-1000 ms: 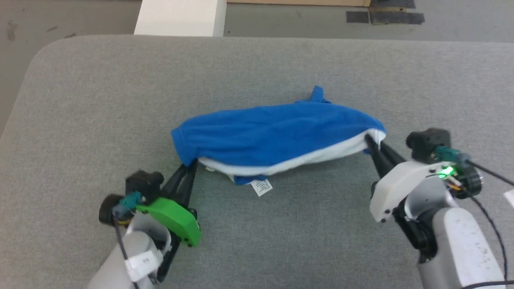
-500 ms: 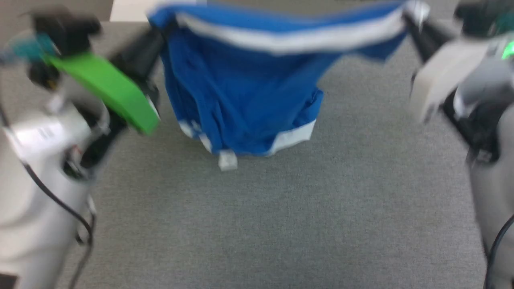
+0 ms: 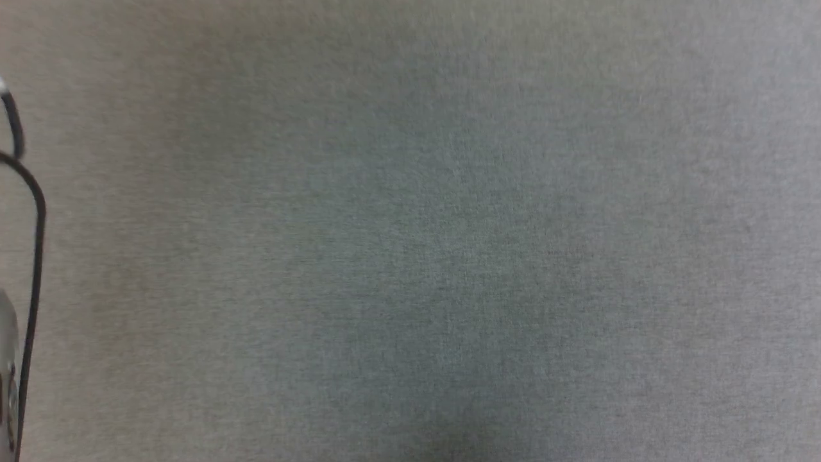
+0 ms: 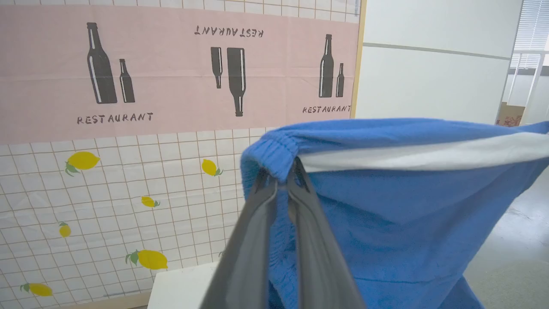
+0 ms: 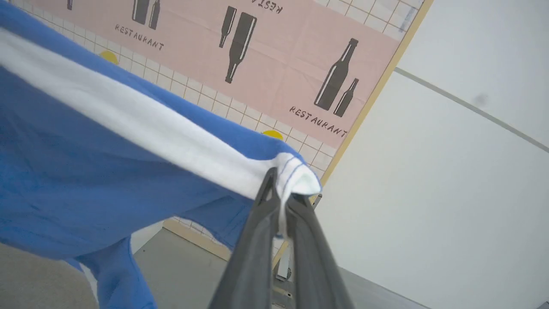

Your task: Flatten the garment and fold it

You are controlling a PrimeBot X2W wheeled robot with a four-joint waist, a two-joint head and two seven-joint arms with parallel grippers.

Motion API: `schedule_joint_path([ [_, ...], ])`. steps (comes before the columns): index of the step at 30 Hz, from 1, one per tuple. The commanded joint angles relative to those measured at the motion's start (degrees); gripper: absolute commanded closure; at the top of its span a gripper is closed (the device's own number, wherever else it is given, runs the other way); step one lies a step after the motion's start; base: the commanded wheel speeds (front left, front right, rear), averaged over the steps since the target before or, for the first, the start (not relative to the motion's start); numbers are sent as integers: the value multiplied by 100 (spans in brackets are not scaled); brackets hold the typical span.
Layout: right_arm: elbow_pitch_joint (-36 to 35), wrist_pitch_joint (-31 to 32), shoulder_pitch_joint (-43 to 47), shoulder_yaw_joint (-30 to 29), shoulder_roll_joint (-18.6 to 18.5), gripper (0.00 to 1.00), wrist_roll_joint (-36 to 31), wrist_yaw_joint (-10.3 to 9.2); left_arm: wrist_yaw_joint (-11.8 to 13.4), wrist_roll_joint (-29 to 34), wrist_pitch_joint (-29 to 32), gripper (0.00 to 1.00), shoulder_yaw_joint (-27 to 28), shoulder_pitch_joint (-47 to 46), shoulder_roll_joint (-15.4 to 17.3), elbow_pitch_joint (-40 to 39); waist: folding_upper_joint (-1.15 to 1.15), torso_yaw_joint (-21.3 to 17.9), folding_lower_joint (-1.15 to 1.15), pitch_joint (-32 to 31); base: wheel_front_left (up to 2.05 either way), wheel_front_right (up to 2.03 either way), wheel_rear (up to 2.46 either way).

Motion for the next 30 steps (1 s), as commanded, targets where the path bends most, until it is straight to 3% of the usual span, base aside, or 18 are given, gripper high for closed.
schedule_joint_path([
  [1,119,-178,-105,-49,10,100,-82,-12,67,65,-168,100,62,-119,-17,128,0,-137,-1,325,0,0,0],
  [8,495,-546,335,225,64,100,157,-12,-199,70,-497,100,-135,333,-37,651,0,-81,-1,267,0,0,0],
  [13,331,-223,1524,704,-196,100,731,-12,-424,-26,-167,100,-614,1337,75,808,0,-13,-1,25,0,0,0],
  [17,-238,105,2734,881,-491,100,1197,-12,-495,-231,292,100,-966,2332,223,613,0,92,-1,-276,0,0,0],
  [22,-1255,560,4586,498,-569,100,1580,-12,-329,-647,615,100,-1117,3839,351,-43,0,183,-1,-697,0,0,0],
  [30,-2513,1097,7152,-532,42,100,1499,-12,340,-1177,910,100,-1139,6188,719,-1386,0,225,-1,-1311,0,0,0],
])
